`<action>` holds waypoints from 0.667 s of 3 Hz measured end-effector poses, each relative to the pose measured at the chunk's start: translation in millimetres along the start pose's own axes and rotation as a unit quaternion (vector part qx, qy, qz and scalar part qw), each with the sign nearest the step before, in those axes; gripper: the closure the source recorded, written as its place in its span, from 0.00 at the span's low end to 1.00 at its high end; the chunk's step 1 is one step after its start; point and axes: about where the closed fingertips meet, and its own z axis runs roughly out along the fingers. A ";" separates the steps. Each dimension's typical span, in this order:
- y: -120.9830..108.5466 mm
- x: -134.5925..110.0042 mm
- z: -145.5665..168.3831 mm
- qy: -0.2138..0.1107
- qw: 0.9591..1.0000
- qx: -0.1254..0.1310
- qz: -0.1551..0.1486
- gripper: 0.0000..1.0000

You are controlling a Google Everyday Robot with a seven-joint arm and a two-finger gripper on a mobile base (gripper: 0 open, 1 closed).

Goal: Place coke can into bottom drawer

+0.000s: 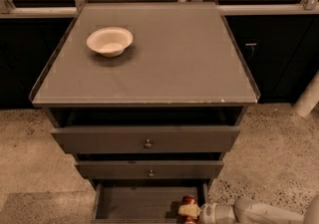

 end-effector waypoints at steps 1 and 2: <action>-16.3 -3.5 38.5 0.026 1.000 0.003 0.011 1.00; -18.8 -9.9 49.8 0.032 0.999 0.012 0.002 1.00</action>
Offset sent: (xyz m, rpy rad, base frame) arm 0.0692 0.0459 -0.0725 -0.0729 0.0163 0.1194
